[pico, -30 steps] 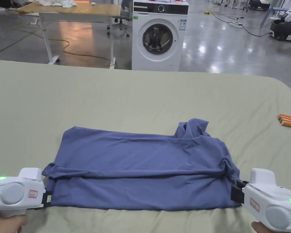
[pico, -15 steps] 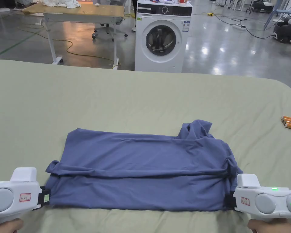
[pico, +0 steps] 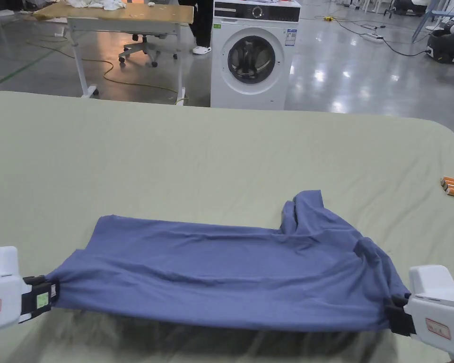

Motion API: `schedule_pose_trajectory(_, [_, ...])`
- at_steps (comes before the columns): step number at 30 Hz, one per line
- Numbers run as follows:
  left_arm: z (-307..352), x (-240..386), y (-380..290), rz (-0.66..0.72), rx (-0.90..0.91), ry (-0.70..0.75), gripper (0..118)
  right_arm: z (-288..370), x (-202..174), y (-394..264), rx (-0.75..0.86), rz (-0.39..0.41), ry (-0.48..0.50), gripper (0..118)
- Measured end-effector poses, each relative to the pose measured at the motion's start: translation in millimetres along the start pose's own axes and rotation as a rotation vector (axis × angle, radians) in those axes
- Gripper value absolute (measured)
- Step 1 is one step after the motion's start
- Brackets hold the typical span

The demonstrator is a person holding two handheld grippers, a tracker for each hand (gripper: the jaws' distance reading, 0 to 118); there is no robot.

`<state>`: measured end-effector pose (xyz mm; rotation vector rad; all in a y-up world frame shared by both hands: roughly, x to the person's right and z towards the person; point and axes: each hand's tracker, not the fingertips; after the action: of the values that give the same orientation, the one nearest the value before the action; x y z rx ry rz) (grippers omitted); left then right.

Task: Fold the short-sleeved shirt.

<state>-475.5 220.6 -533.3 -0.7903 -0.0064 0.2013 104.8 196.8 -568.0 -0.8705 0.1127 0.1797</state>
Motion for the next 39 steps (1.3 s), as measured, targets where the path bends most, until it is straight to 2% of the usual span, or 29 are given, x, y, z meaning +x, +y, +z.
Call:
schedule_pose_trajectory(7, [9.9,-8.9,-55.1,-0.015,-0.099,0.000,0,18.8,-5.8,-51.8,-0.088,0.028,-0.008,8])
schedule_pose_trajectory(11, [-2.3,-9.6,-90.5,0.002,-0.168,0.032,0,9.5,-13.7,-83.8,-0.159,0.010,-0.014,8])
schedule_pose_trajectory(18, [-25.9,-7.2,-114.3,-0.012,-0.229,0.074,0,-9.6,-25.3,-107.6,-0.179,-0.007,-0.039,9])
schedule_pose_trajectory(21, [-25.9,-2.5,-109.2,-0.025,-0.236,0.087,1,-12.8,-21.7,-104.9,-0.187,-0.054,-0.033,22])
schedule_pose_trajectory(23, [-23.5,0.7,-105.6,-0.038,-0.221,0.089,10,-8.8,-14.8,-99.8,-0.188,-0.101,-0.015,46])
schedule_pose_trajectory(24, [-18.7,3.2,-103.1,-0.040,-0.193,0.085,18,-5.0,-14.8,-96.7,-0.181,-0.097,-0.020,62])
schedule_pose_trajectory(25, [-16.5,5.6,-100.8,-0.043,-0.166,0.088,26,-0.5,-17.0,-93.1,-0.172,-0.085,-0.030,67])
schedule_pose_trajectory(27, [-12.4,10.4,-93.7,-0.038,-0.112,0.075,40,10.6,-19.8,-83.0,-0.118,-0.045,-0.085,68])
schedule_pose_trajectory(33, [-9.1,32.6,-60.7,-0.076,0.054,0.034,40,41.4,-32.2,-42.0,0.139,-0.066,-0.181,68])
schedule_pose_trajectory(39, [-15.1,66.4,-19.4,-0.124,0.280,0.007,39,40.7,-52.6,5.5,0.438,-0.161,-0.171,67])
